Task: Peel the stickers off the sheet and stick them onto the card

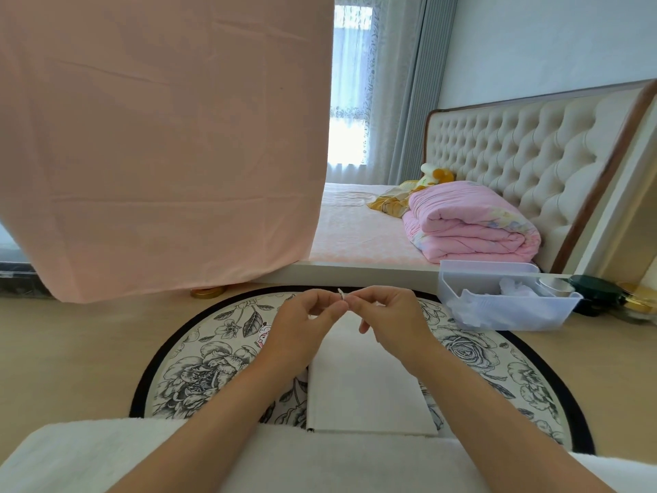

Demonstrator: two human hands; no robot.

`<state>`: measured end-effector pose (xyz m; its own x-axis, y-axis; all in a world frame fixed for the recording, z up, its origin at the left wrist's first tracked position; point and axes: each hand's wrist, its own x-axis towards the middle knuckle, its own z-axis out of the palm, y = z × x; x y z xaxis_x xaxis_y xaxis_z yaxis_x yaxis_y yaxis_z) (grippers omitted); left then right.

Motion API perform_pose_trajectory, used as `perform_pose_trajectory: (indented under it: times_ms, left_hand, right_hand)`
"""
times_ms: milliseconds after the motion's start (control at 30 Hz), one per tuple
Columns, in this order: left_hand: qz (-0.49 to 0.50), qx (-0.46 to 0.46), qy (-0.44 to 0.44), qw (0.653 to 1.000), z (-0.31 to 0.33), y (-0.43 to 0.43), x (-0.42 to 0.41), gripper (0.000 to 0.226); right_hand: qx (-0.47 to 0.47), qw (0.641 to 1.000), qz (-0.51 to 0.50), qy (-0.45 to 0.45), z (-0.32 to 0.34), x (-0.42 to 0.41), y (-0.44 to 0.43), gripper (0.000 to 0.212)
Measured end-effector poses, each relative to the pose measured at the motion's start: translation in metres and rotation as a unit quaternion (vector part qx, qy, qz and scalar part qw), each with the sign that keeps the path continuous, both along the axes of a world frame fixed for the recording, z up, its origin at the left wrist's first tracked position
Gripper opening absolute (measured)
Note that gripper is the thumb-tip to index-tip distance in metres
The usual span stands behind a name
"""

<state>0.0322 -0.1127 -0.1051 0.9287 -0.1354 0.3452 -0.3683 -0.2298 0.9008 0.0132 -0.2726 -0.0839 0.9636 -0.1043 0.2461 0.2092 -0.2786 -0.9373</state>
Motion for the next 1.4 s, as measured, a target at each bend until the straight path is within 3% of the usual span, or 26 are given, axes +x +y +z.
perform_pose_trajectory:
  times_ms: [167, 500, 600, 700, 833, 933, 1033, 1233, 1400]
  left_hand:
    - [0.011, -0.024, 0.037, 0.999, 0.01, -0.015, -0.003, 0.009]
    - [-0.037, 0.089, 0.041, 0.994, 0.026, -0.075, 0.014, 0.014]
    - [-0.06, 0.114, 0.058, 0.99, 0.027, -0.095, 0.021, 0.018]
    - [-0.063, 0.134, 0.057, 0.987, 0.025, -0.107, 0.028, 0.021]
    - [-0.053, 0.159, 0.055, 0.984, 0.018, -0.112, 0.031, 0.018]
    - [-0.05, 0.173, 0.058, 0.982, 0.012, -0.109, 0.032, 0.019]
    - [-0.044, 0.167, 0.07, 0.983, 0.011, -0.103, 0.032, 0.018]
    - [-0.038, 0.12, 0.094, 0.988, 0.019, -0.077, 0.024, 0.022]
    - [-0.038, 0.078, 0.136, 0.987, 0.025, -0.04, 0.019, 0.024]
  right_hand:
    - [0.005, 1.0, 0.007, 0.002, 0.007, -0.004, -0.012, 0.01]
    - [-0.022, 0.996, -0.08, -0.015, 0.021, -0.005, -0.086, 0.011]
    - [-0.097, 0.984, -0.145, -0.045, 0.022, 0.004, -0.12, 0.016]
    - [-0.207, 0.948, -0.232, -0.066, 0.025, 0.012, -0.151, 0.01]
    - [-0.341, 0.9, -0.272, -0.008, 0.027, 0.02, -0.175, 0.012]
    - [-0.355, 0.896, -0.265, 0.015, 0.025, 0.024, -0.179, 0.016]
    - [-0.361, 0.902, -0.236, -0.02, 0.029, 0.022, -0.168, 0.021]
    - [-0.349, 0.932, -0.064, -0.077, 0.028, 0.008, -0.103, 0.017]
    - [-0.388, 0.911, -0.03, -0.137, 0.016, 0.011, -0.051, 0.019]
